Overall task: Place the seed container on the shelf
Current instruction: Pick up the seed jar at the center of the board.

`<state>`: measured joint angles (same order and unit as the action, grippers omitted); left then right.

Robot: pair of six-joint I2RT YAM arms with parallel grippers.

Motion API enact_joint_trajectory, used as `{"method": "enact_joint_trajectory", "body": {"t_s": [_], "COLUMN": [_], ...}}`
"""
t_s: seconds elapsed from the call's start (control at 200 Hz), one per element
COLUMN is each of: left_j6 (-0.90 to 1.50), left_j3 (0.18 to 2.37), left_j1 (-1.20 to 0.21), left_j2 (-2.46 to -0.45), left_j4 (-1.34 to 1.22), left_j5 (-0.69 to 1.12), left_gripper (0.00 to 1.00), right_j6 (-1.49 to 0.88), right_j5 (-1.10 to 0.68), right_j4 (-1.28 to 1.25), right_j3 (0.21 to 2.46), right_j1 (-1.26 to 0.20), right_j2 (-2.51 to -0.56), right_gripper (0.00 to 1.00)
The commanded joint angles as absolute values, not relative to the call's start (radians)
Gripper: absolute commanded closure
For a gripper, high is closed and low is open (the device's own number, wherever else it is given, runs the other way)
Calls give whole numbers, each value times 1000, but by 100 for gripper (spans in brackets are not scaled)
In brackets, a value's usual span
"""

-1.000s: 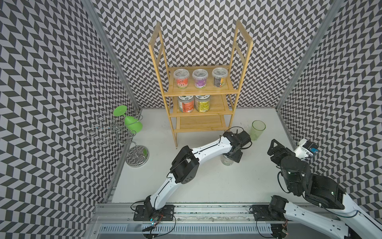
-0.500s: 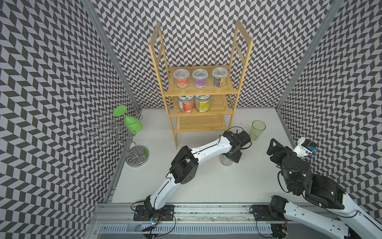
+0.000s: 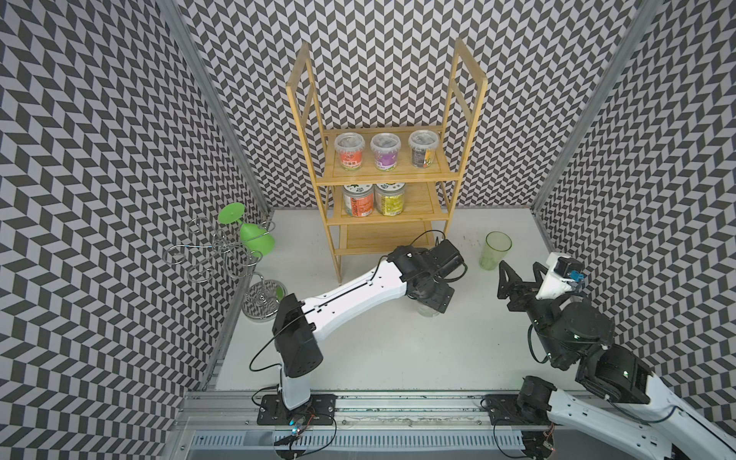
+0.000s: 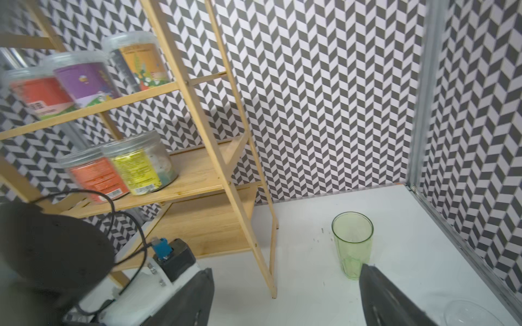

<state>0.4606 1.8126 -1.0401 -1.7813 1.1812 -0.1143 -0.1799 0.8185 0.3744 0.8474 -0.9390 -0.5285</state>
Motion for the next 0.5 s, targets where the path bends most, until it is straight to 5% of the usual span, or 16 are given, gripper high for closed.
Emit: {"method": "enact_joint_trajectory", "body": {"t_s": [0.0,0.496], "left_j6": [452,505], "left_j3": [1788,1767], "left_j1": [-1035,-979], "left_j2": [-1668,-1413], "left_j4": [1217,1355], "left_j5": [-84,-58], "left_gripper": [24,25], "right_j6": [11,262], "right_j5": [677,282], "right_j4": [190,109], "right_j3": [824,753], "right_j1": [-934,-993], "right_j2": [-523,-539], "right_gripper": [16,15]}}
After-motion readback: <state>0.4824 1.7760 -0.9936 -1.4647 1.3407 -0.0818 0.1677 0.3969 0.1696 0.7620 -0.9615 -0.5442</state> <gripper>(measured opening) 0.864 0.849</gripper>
